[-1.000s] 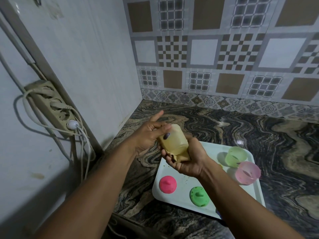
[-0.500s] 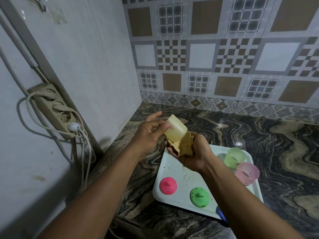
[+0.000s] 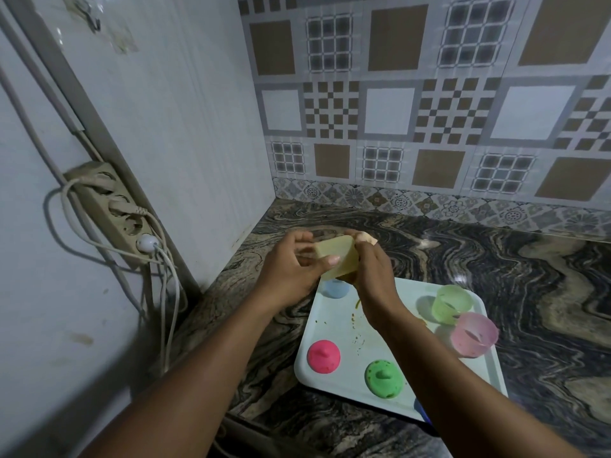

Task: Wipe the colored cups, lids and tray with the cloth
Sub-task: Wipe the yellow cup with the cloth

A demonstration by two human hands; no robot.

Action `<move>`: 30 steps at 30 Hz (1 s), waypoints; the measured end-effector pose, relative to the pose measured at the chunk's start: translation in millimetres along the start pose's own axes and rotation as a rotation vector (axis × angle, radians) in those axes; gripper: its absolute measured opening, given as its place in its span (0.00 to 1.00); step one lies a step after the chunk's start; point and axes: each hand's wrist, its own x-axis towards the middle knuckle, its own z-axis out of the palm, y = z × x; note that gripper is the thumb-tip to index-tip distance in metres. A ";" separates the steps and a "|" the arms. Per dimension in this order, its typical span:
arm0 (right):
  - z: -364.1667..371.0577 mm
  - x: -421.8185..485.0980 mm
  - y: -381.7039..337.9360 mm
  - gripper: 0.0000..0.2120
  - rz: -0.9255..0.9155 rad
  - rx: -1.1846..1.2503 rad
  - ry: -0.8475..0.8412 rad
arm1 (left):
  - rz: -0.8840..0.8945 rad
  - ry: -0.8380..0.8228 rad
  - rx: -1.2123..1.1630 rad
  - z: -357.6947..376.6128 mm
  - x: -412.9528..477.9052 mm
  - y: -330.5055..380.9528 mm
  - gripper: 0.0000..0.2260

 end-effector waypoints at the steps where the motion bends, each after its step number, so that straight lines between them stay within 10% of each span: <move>1: -0.8 -1.6 1.9 0.16 -0.019 -0.024 -0.020 | 0.006 -0.010 0.016 0.3 0.8 -1.2 0.33; 7: -7.5 -0.1 6.5 0.17 -0.065 -0.158 -0.086 | 0.506 0.026 0.515 3.8 -13.5 0.6 0.31; 12: -14.4 5.8 9.8 0.17 -0.105 -0.148 -0.098 | 0.136 -0.023 0.188 11.8 -12.5 -1.5 0.31; 18: -12.9 13.1 9.6 0.17 -0.100 -0.205 -0.107 | 0.591 0.006 0.622 13.1 -12.4 -5.2 0.30; 23: -13.6 19.5 12.6 0.17 -0.114 -0.237 -0.088 | 0.201 0.008 0.213 15.3 -5.7 -9.3 0.26; 27: -11.5 20.5 16.5 0.17 -0.049 -0.195 -0.122 | 0.583 0.011 0.610 13.3 -6.6 -15.5 0.29; 30: -12.5 21.3 16.4 0.18 -0.049 -0.204 -0.114 | 0.433 0.011 0.476 11.1 -7.1 -19.1 0.33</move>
